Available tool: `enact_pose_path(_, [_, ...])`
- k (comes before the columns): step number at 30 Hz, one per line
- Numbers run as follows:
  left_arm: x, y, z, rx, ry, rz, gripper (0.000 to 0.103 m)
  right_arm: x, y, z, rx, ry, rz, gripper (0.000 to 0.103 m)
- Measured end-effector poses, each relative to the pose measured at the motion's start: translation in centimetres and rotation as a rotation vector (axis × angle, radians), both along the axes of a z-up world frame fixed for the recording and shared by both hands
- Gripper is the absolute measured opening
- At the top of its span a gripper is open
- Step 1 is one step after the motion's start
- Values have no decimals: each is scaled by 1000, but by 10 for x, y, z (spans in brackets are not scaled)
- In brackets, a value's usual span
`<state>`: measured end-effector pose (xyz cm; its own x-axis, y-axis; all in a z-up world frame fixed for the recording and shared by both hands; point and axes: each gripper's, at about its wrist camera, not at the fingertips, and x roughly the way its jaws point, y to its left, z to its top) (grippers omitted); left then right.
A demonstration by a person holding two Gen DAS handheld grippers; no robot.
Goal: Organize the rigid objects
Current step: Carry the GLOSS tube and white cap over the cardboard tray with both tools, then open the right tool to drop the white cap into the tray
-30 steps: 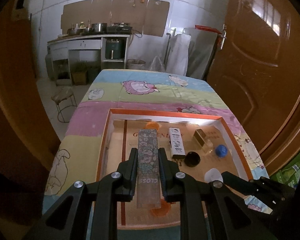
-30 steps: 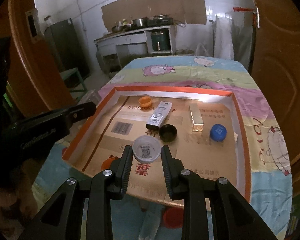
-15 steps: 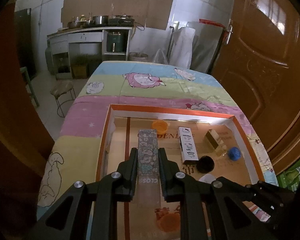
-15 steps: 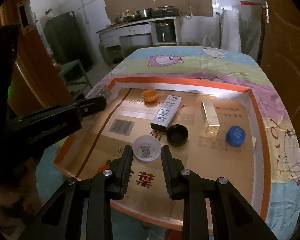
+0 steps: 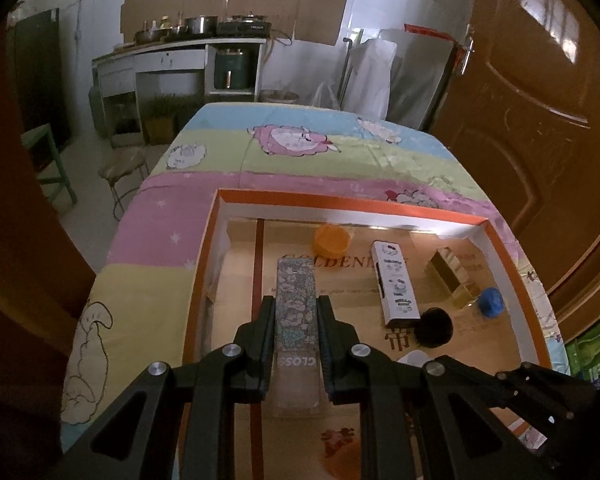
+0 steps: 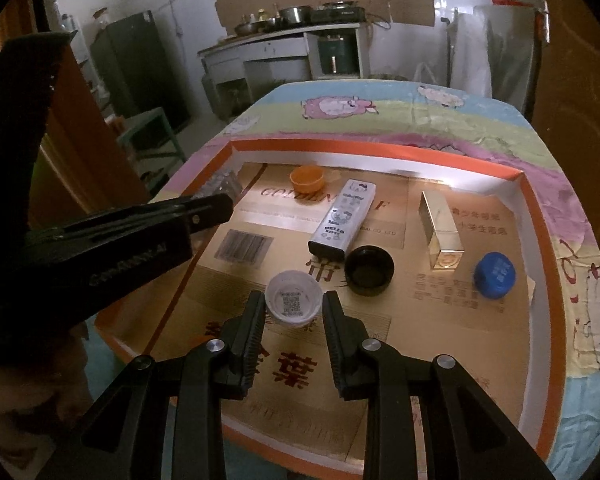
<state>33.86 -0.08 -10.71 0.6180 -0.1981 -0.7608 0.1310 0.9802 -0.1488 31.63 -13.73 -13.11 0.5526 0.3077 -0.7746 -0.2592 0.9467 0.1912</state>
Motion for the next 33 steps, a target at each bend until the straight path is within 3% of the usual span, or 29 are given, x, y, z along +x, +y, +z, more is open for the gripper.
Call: enact_pose_path(33, [11,-4,-26,26,33,-12,20,7,12,-10,-114,-6,22,31])
